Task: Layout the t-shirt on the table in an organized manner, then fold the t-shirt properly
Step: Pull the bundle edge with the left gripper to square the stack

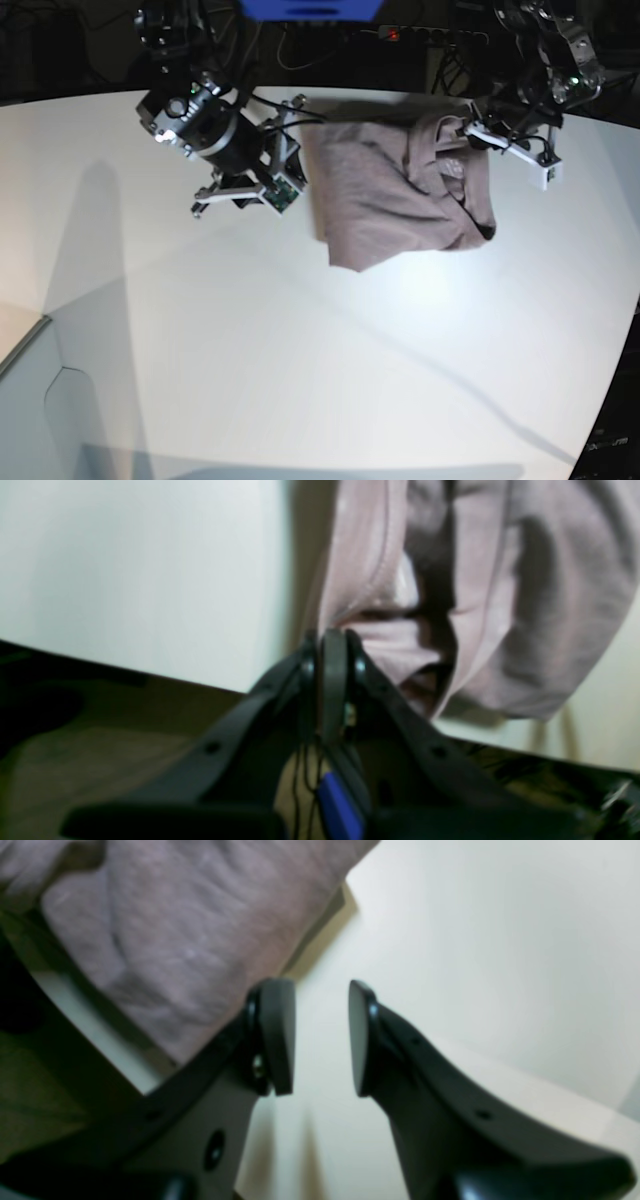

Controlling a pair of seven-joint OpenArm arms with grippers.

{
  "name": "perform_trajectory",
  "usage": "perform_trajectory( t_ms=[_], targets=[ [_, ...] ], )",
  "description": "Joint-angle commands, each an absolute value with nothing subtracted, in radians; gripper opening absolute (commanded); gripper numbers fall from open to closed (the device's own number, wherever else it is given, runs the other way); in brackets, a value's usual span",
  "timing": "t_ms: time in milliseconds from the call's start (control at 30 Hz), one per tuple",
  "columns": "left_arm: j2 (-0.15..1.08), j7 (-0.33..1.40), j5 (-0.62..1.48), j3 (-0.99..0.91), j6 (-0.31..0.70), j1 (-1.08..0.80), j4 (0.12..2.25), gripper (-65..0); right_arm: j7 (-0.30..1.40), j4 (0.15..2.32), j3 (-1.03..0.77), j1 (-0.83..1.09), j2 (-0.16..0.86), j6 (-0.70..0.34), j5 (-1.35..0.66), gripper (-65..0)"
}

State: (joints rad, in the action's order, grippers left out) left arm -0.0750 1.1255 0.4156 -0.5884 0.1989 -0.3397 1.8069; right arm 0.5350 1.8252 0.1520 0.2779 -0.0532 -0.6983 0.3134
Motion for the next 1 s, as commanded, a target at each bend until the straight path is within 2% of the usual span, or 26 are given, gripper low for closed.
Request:
perform_trajectory(
  t_ms=[0,500,600,800,867,967],
  targets=[
    [-0.070,1.121,0.427,-0.607,0.199,-0.338,1.813,-65.0,0.515,1.842,0.154,0.271,-0.061,-0.698,0.300,-48.4],
    [-0.070,1.119,0.450,-0.625,0.199,-0.282,1.647,-64.2,0.515,1.850,0.154,0.260,-0.065,-0.698,0.300,-47.9],
    [-0.070,1.127,0.450,-0.625,0.199,-0.282,1.652,-55.9,0.515,1.850,0.156,0.257,-0.085,-0.698,0.300,-47.8],
    [-0.070,1.130,0.450,-0.625,0.197,-0.292,1.653,-24.2,0.515,1.850,0.179,0.216,-0.099,-0.698,0.300,-48.5],
    [-0.070,1.130,0.450,-0.625,0.197,-0.303,1.653,-21.9,0.515,1.850,0.200,0.193,-0.104,-0.698,0.300,-50.6],
    [-0.070,1.130,0.472,-0.625,0.197,-0.314,1.675,-21.9,0.515,1.827,0.243,0.143,-0.125,-0.698,0.298,-58.7]
  ],
)
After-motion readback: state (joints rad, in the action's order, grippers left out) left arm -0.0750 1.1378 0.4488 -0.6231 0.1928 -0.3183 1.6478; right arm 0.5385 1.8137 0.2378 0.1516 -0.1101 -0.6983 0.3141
